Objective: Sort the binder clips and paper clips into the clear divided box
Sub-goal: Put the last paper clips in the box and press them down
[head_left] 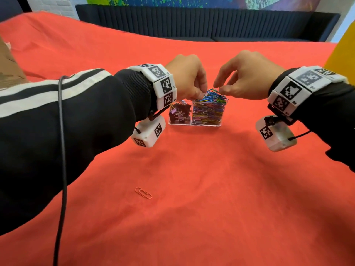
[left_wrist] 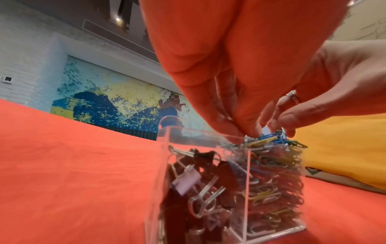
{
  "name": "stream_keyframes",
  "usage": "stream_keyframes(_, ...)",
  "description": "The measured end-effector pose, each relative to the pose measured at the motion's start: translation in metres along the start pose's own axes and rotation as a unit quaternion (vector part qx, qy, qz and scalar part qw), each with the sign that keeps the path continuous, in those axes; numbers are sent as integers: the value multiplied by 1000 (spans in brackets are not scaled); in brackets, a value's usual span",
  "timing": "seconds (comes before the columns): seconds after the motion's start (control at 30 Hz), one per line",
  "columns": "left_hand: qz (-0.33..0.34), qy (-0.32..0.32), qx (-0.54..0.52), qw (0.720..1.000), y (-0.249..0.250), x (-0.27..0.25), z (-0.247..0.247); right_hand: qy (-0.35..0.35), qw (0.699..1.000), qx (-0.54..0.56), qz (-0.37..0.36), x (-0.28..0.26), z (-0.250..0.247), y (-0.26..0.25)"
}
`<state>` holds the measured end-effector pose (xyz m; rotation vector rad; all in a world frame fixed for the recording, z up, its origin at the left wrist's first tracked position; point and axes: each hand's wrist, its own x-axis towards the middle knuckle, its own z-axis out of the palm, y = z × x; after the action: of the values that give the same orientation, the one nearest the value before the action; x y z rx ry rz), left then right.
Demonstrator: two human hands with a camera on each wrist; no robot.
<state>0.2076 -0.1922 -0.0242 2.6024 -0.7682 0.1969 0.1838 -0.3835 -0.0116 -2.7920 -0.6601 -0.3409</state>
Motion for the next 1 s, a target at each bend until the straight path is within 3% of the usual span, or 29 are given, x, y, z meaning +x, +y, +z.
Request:
stream_keyframes(0.17,21,23,63,998,-9,-28,-25,17,1000,2,-4,0,-1,-8)
stream_keyframes(0.2,32,-5,80,996,-9,-40,-30,10,1000,0,-6,-1,0,-11)
stream_keyframes(0.27,54,-124,88,987,-8,-69,-37,3,1000,-4,-12,-3,2,-18)
stream_keyframes(0.37,59,-307,78,947,-4,-114,-36,20,999,1,-39,-13,5,-37)
stream_keyframes(0.47,49,-357,75,930,-8,-145,-27,-42,994,7,-99,-32,17,-74)
stream_keyframes(0.53,49,-364,65,928,-11,-156,-23,-96,985,-22,-139,-42,28,-97)
stream_keyframes(0.6,52,-359,51,931,-13,-162,-21,-99,982,-45,-156,-41,32,-107)
stream_keyframes(0.87,84,-348,87,930,-9,-168,-18,10,998,-36,-45,-19,-6,-73)
stream_keyframes(0.93,96,-307,87,943,-7,-154,-28,34,999,-29,-23,-20,-17,-65)
stream_keyframes(1.0,98,-209,63,971,-3,-125,-38,29,999,36,-9,-20,-25,-60)
